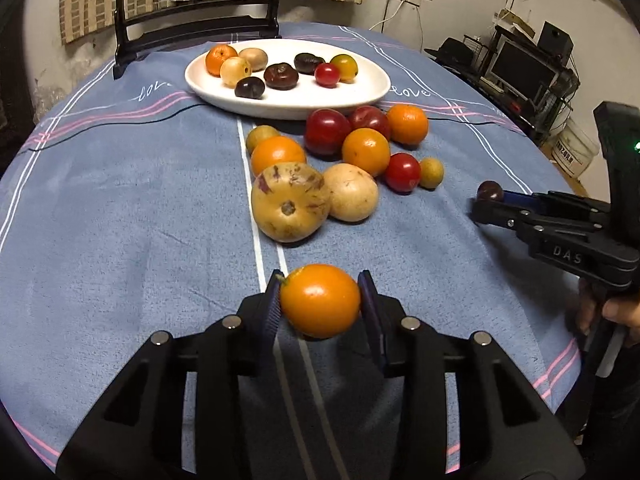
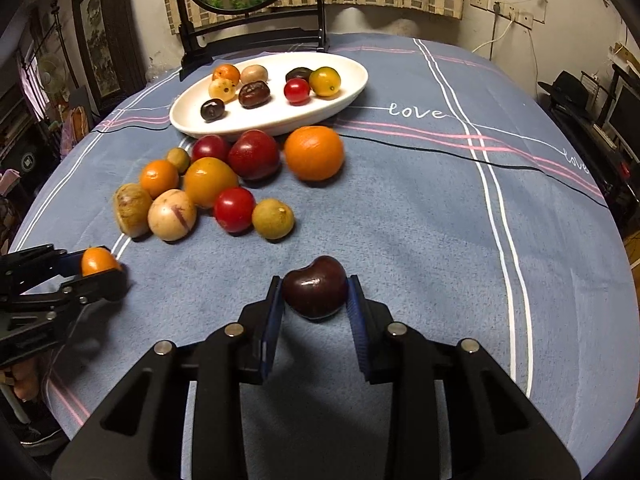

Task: Organize fruits
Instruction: 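Grasp the orange tomato with the left tool while the right tool grasps a dark red plum, then place the orange tomato on the plate with the left tool while the right tool places the plum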

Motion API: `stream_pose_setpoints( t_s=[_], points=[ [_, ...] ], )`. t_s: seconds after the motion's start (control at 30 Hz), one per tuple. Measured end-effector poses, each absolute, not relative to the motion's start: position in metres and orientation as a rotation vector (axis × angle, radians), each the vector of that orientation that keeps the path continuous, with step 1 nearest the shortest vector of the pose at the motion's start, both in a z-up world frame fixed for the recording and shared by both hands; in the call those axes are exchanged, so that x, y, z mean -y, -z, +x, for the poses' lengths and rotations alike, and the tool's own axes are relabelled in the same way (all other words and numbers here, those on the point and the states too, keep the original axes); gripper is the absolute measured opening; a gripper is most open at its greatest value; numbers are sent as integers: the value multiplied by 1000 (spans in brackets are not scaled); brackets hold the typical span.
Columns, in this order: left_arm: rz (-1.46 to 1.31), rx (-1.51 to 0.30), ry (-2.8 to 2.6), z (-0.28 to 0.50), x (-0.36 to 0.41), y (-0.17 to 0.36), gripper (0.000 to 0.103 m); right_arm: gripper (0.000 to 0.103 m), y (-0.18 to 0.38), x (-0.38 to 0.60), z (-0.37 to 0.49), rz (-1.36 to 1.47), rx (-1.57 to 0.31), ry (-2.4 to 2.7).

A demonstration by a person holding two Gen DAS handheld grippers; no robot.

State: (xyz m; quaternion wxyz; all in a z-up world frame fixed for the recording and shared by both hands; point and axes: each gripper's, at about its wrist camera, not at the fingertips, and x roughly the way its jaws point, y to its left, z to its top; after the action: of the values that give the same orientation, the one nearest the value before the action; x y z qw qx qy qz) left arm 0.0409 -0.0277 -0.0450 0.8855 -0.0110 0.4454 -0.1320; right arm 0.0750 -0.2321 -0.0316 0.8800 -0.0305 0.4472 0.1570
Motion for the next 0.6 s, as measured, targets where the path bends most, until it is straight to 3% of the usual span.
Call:
stream_pose_setpoints(
  t_s=[0.23,0.6],
  points=[
    [-22,-911,273,40,21,32,38,32,21,229,68,-56,-899,-350],
    [-16,-759,270,71,9,-39,38,33,-35,220,73,-45,-755,-429]
  ],
)
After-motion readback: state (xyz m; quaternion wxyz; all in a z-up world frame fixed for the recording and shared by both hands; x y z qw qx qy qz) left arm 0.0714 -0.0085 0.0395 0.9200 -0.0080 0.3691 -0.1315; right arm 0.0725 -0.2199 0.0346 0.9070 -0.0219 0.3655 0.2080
